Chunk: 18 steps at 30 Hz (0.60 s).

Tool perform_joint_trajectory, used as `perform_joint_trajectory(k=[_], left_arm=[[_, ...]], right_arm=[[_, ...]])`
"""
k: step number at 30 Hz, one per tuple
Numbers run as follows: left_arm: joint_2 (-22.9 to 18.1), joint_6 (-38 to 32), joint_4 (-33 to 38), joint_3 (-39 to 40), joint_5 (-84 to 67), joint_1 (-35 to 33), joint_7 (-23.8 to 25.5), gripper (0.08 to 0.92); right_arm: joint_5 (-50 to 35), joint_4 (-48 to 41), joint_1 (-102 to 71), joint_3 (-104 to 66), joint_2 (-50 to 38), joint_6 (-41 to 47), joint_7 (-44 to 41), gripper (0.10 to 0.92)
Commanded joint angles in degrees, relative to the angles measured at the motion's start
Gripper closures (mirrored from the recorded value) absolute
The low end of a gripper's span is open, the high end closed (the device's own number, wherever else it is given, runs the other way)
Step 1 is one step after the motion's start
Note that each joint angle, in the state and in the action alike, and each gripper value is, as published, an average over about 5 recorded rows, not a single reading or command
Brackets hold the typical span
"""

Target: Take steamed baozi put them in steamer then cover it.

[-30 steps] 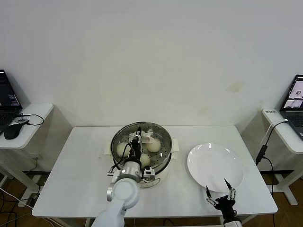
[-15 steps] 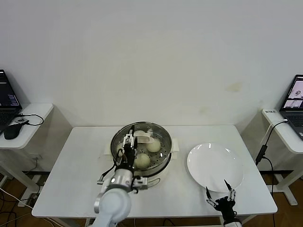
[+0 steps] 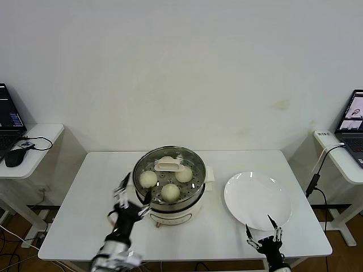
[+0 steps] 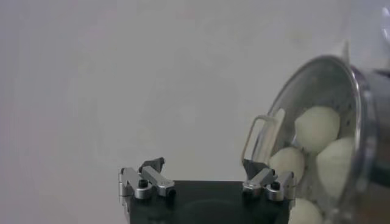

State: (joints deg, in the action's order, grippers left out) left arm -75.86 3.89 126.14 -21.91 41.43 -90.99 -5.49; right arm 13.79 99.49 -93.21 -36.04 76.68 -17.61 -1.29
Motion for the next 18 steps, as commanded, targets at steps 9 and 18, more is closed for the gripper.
perform_joint_trajectory(k=[9, 18], left_arm=[[0.7, -19.6, -6.5, -12.6, -60.9, -22.8, -7.3, 0.177], [0.2, -20.9, -8.1, -12.7, -61.1, -23.1, -5.1, 0.177]], right_arm=[[-15.5, 8.3, -6.4, 2.1, -3.1, 4.5, -4.7, 0.203], [-17.8, 12.1, -8.3, 2.1, -3.0, 9.3, -5.1, 0.203]])
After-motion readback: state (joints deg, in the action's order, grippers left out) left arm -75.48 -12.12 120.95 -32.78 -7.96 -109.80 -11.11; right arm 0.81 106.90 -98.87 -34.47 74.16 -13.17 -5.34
